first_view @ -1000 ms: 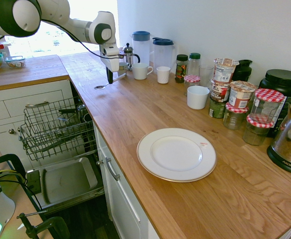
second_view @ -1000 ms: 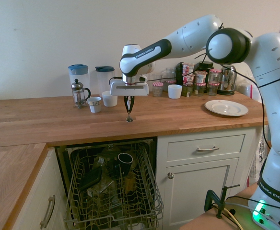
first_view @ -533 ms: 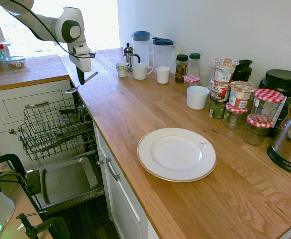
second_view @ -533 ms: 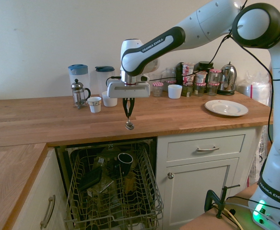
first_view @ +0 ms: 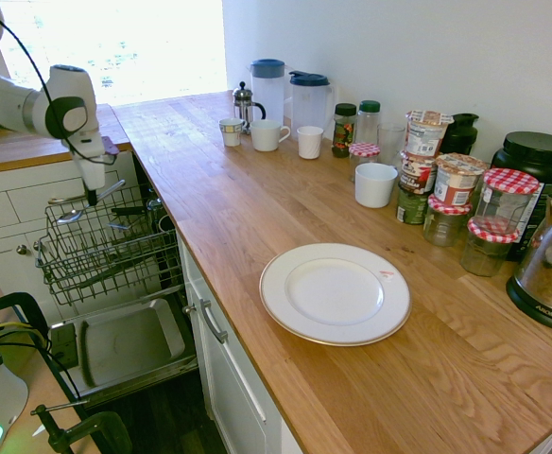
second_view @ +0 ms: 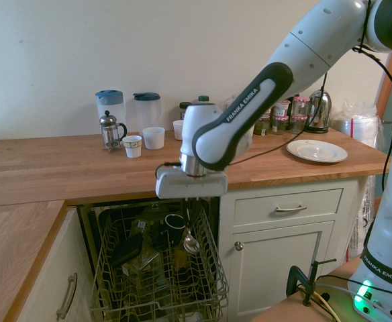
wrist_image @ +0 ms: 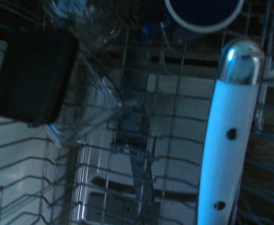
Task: Put the spoon in the dishwasher
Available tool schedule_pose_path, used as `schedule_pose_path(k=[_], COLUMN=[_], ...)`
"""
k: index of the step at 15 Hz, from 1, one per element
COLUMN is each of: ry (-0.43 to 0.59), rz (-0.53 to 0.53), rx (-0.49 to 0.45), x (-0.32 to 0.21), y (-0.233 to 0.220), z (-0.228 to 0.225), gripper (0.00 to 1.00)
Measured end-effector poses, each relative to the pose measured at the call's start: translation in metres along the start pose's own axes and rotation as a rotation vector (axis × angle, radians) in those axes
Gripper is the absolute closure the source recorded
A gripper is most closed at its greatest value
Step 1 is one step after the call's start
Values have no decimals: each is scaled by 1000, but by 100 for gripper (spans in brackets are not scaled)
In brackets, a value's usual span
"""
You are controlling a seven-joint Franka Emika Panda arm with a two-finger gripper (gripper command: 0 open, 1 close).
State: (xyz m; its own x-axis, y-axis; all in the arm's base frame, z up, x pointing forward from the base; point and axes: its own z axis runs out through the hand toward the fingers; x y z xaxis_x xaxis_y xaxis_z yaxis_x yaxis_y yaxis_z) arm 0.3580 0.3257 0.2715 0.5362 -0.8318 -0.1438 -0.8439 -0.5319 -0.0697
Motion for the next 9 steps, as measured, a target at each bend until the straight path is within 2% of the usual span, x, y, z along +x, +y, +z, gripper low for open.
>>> schedule_pose_path(k=[3,9], ry=[-9,-44], rz=[20,65], rx=[6,-33], x=[-5,27], y=[21,-9], z=[21,65], gripper=[100,100])
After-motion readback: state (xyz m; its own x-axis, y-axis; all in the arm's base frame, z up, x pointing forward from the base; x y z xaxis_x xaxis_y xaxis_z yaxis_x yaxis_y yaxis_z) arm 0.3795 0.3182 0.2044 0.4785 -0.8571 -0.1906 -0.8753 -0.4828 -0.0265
